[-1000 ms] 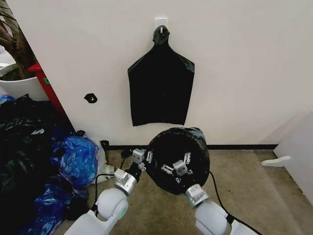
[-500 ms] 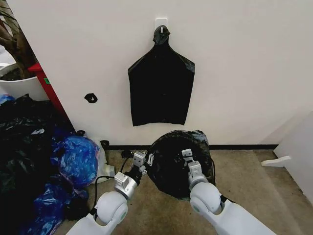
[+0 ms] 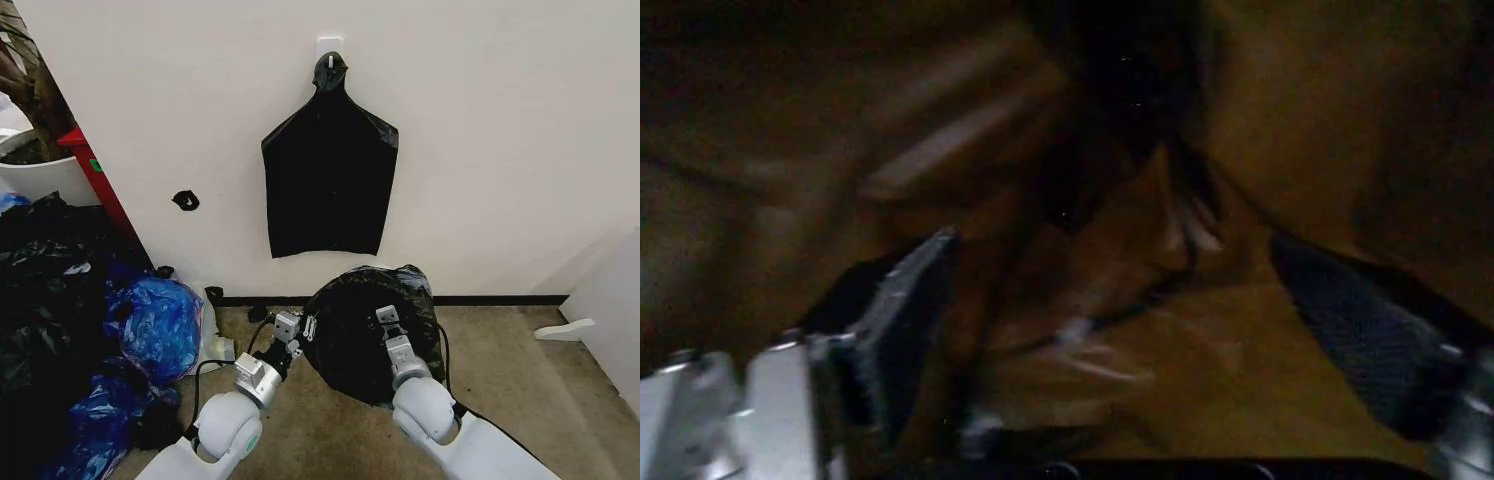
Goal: Place the garbage bag over the trash bin.
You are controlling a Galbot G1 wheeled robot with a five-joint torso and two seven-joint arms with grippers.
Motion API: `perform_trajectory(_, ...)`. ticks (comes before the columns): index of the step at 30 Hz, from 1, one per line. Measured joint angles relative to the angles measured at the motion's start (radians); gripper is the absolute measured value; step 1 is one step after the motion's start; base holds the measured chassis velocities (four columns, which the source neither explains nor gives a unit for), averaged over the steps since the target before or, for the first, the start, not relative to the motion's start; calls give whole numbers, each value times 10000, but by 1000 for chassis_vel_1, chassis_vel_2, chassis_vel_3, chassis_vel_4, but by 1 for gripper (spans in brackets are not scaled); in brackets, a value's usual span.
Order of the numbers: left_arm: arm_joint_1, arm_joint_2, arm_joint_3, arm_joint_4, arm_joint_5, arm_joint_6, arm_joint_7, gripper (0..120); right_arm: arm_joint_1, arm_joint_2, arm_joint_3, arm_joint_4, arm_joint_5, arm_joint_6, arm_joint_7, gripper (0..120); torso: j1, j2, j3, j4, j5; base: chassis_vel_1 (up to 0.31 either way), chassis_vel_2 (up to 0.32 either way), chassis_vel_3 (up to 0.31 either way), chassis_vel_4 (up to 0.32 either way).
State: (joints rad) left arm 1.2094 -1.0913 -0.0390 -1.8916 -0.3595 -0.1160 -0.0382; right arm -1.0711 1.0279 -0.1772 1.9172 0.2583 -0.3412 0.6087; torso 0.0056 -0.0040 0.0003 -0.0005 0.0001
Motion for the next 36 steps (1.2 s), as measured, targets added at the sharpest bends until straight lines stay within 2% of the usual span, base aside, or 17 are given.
perform_trajectory(2,-19,3,-6,24,-19,1,-12,1,-99,-42,-200,496,830,-90,118,98,0,0,0,1,0,0,0,0,0)
perform_trajectory(7,-38,-28,-6,65,-29,1,-13,1,-79,-10,-428,892,1801,124,-5,100,0,0,0,0,-1,0,0,0,0)
perform_trajectory(13,-38,-65,-5,93,-9,-5,-5,1,303,128,-790,632,2258,353,-464,100,0,0,0,1,0,0,0,0,0)
perform_trajectory(20,13,-70,-16,95,56,-66,40,1,863,220,-965,-163,2230,-684,-409,100,0,0,0,1,0,0,0,0,0)
perform_trajectory(26,71,-83,-16,19,88,-77,46,1,1264,351,-873,-835,2634,-1544,171,100,0,0,0,1,1,0,0,0,0)
perform_trajectory(31,125,-26,-42,-67,91,-83,50,1,1271,299,-630,-1246,2090,-1639,195,100,0,0,1,1,1,0,0,0,0)
perform_trajectory(36,153,9,-87,-103,64,-87,46,1,1060,166,-488,-1047,1341,-877,-200,100,0,0,0,1,1,0,0,0,0)
